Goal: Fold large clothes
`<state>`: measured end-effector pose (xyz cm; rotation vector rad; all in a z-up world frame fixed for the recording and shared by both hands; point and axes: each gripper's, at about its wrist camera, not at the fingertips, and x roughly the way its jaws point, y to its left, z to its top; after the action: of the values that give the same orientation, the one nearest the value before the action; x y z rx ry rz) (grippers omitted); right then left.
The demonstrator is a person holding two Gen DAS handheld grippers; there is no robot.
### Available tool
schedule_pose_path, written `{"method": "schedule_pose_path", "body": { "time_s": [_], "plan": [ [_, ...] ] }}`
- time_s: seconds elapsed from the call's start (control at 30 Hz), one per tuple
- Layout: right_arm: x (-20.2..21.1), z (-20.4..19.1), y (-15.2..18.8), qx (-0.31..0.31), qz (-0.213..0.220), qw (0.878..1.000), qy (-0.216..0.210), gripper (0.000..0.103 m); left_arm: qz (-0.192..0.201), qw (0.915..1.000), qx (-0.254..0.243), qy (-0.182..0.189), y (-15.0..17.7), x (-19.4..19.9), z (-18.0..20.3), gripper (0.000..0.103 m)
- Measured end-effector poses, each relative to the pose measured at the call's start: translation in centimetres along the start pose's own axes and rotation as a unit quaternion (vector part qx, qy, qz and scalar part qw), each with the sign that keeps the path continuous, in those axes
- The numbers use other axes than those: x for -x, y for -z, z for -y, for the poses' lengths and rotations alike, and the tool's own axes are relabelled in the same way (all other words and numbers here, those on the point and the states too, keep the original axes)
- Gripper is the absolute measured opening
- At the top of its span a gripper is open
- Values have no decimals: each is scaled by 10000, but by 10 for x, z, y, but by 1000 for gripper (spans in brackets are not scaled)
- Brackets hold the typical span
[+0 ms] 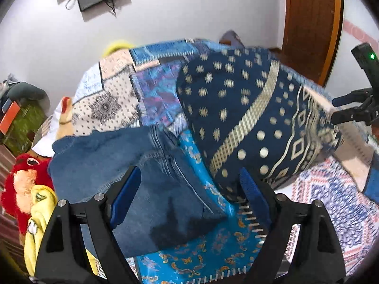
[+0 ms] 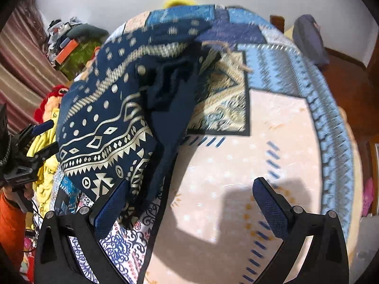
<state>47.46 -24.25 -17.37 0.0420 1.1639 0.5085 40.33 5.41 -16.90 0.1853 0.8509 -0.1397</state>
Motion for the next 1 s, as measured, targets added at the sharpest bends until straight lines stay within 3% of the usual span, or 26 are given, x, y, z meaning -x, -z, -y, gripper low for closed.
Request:
{"method": "schedule_pose_path", "body": {
  "time_s": [0.17, 0.3, 0.5, 0.6, 0.67, 0.8, 0.87, 0.9, 0.97, 1.0],
  "plan": [
    [23, -12, -17, 201, 414, 9988, -162, 103, 206, 9975, 498, 463, -28, 2, -18, 86],
    [11, -18, -44, 63, 457, 9973, -577, 103, -24, 9873, 1073, 1171, -49, -30, -31, 86],
    [-50, -8, -81, -558, -144, 9923, -1092, 103, -689, 9479, 1990, 2390, -61, -106, -47, 86],
    [-79, 3, -94, -896, -404, 9811, -1669, 103, -784, 9369, 2152, 2639, -64, -129, -47, 89],
    [-88, 5, -102, -965, -359, 9773, -1850, 103, -802, 9325, 2244, 2713, -65, -141, -46, 96],
    [-105, 0, -112, -976, -341, 9716, -2128, 102, -911, 9173, 2418, 3029, -65, -164, -44, 98],
    [-111, -7, -114, -922, -290, 9724, -2122, 93, -953, 9089, 2560, 3152, -64, -173, -45, 97],
    [-111, -10, -115, -895, -266, 9741, -2058, 90, -935, 9069, 2604, 3176, -65, -175, -45, 91],
    [-107, -15, -115, -828, -189, 9759, -2010, 75, -846, 9099, 2584, 3132, -65, -171, -46, 84],
    [-103, -17, -114, -773, -135, 9763, -2015, 62, -792, 9117, 2533, 3137, -64, -165, -45, 77]
  ]
}}
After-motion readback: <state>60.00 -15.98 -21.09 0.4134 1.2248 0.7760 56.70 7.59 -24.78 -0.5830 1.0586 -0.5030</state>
